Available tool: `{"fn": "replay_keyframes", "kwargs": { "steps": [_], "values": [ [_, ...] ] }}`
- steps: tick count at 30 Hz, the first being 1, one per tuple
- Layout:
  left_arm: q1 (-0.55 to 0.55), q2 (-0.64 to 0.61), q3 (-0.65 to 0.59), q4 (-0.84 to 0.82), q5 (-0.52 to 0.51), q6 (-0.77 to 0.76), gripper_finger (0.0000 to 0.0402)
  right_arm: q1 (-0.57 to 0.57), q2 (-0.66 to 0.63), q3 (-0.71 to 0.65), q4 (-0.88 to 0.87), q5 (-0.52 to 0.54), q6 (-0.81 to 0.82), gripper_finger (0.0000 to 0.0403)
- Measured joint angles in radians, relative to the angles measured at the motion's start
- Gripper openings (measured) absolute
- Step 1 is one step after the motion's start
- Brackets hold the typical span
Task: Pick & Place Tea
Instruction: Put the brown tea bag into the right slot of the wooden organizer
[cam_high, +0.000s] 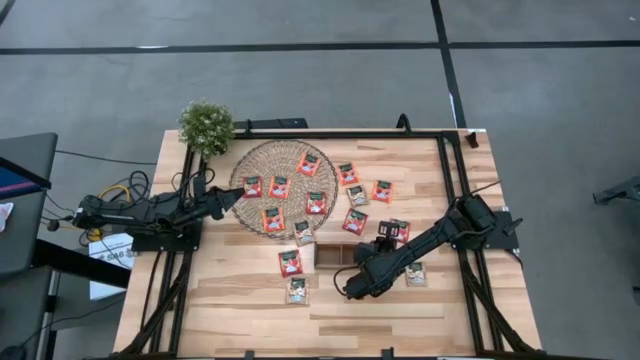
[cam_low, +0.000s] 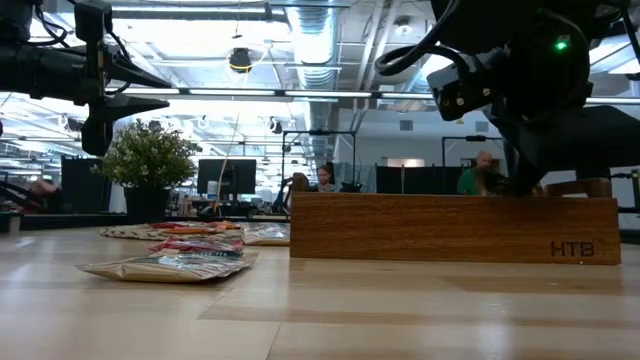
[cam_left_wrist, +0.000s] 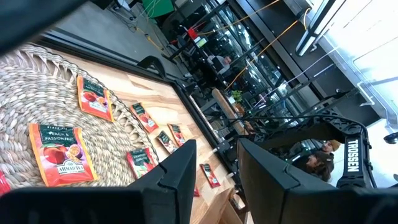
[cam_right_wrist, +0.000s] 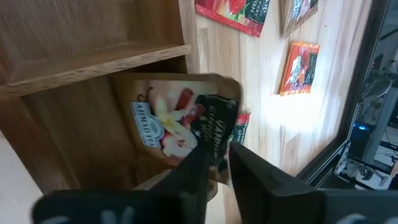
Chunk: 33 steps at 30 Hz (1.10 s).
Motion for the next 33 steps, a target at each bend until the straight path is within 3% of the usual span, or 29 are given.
{"fn": "replay_keyframes", "kwargs": {
  "steps": [14,33],
  "values": [
    [0.0,0.0,0.0,-0.001,0.0,-0.002,0.011,-0.002,-0.001,0.001,-0.132,0.069,0.101,0.0162],
    [0.0,0.0,0.0,0.0,0.048,-0.002,0.011,0.001,-0.027,0.096,-0.132,0.098,0.079,0.0155]
  ]
}}
